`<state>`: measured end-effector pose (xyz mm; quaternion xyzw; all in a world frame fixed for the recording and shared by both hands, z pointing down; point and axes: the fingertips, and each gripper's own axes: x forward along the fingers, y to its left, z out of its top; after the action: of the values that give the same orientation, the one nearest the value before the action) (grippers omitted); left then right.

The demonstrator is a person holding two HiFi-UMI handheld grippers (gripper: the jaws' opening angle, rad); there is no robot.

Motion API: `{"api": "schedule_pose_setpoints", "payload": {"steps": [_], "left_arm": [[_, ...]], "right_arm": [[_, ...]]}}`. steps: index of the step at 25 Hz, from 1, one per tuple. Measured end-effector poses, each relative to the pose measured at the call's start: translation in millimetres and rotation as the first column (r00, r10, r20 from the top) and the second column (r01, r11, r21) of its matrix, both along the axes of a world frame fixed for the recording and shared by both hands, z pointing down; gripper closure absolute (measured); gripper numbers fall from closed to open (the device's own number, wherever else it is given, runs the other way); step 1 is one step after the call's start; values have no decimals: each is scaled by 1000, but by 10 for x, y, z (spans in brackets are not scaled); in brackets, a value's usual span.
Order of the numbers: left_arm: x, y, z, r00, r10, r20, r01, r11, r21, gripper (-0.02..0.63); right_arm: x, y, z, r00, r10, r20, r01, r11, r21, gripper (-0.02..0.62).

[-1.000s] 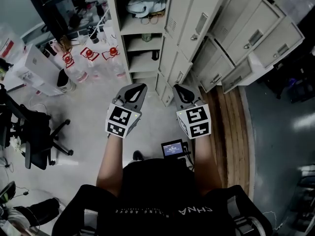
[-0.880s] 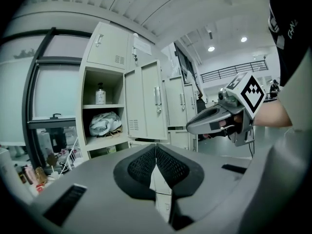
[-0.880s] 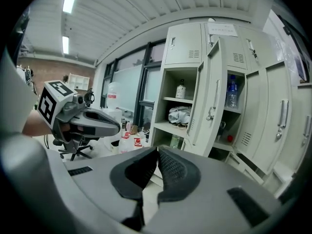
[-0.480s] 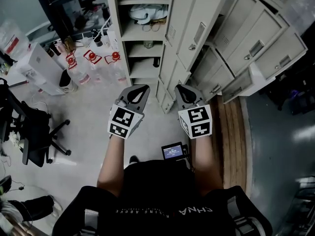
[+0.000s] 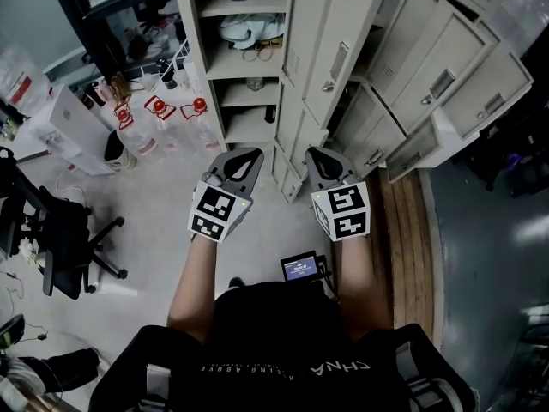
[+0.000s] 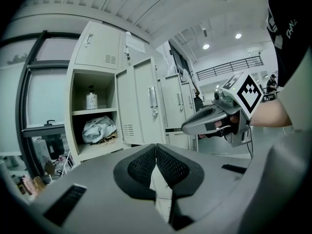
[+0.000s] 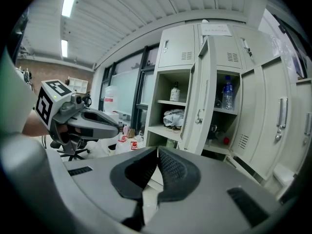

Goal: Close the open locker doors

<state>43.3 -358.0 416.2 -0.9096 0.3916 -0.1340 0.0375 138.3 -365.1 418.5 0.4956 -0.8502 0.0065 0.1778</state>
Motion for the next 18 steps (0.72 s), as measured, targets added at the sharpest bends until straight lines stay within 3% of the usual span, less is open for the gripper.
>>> {"api": "schedule_pose_setpoints", "payload": {"steps": [10, 13, 18], "left_arm": [[515, -176, -49, 1000, 6, 15, -6, 1000, 2, 586], [697, -232, -50, 1000, 1, 17, -1, 1000, -1, 586], [883, -309, -37, 999, -36, 18, 36, 999, -5, 586]], "right_arm": [[670, -554, -435, 994, 71, 82, -78, 994, 80, 561], [804, -756, -684, 990, 29, 140, -45, 992, 114, 561], [871, -1056, -974, 987, -56, 151, 33, 988, 153, 550]]}}
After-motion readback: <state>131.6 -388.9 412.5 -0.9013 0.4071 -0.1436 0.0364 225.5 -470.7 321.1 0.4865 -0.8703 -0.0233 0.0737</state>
